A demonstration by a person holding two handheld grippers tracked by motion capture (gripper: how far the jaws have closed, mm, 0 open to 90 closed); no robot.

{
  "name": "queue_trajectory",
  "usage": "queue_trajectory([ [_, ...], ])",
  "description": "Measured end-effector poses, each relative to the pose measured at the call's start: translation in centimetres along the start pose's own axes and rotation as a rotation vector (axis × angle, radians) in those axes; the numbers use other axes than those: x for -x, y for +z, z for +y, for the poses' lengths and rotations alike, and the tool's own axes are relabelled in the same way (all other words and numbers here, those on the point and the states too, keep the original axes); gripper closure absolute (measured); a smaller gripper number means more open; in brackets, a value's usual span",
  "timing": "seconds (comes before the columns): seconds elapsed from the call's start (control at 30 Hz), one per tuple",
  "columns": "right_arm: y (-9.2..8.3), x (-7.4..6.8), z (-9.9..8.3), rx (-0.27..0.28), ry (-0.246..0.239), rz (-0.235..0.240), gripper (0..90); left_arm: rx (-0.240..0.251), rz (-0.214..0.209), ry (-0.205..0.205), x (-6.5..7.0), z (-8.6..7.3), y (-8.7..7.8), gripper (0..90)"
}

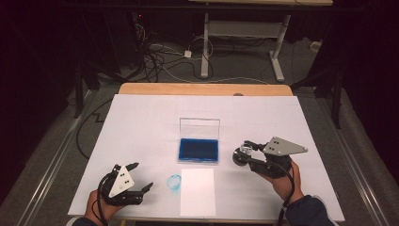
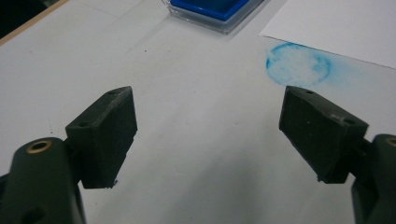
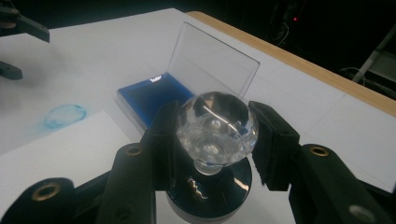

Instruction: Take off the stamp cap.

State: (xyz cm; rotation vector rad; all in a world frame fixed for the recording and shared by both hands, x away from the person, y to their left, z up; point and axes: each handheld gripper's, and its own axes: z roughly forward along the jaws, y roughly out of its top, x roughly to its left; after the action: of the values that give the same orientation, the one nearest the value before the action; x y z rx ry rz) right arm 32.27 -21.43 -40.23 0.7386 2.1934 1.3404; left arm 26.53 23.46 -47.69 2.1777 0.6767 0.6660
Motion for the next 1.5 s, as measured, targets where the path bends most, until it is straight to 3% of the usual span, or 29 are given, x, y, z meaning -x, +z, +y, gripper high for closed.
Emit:
queue_trajectory([
  [0.23, 0.7, -0.4, 0.8, 0.013, -0.01, 0.018, 56.3, 0.006, -0.005, -0.017, -0.3, 0.4, 0.4, 18.1],
  [0.5, 1.6, -0.9, 1.3, 0.016, -0.008, 0.035, 56.4, 0.003, -0.029, 0.003, -0.2, 1.8, 2.2, 18.1],
  [1.07, 2.7, -3.1, 2.5, 0.037, -0.028, 0.098, 56.4, 0.046, -0.165, 0.058, 2.1, 6.7, 5.5, 18.2],
  [1.27, 3.2, -4.1, 2.7, 0.037, -0.038, 0.121, 56.4, 0.049, -0.216, 0.065, 3.0, 7.8, 6.2, 18.1],
  [1.5, 3.9, -5.1, 2.8, 0.042, -0.047, 0.15, 56.4, 0.071, -0.244, 0.066, 3.5, 8.8, 6.5, 17.7],
])
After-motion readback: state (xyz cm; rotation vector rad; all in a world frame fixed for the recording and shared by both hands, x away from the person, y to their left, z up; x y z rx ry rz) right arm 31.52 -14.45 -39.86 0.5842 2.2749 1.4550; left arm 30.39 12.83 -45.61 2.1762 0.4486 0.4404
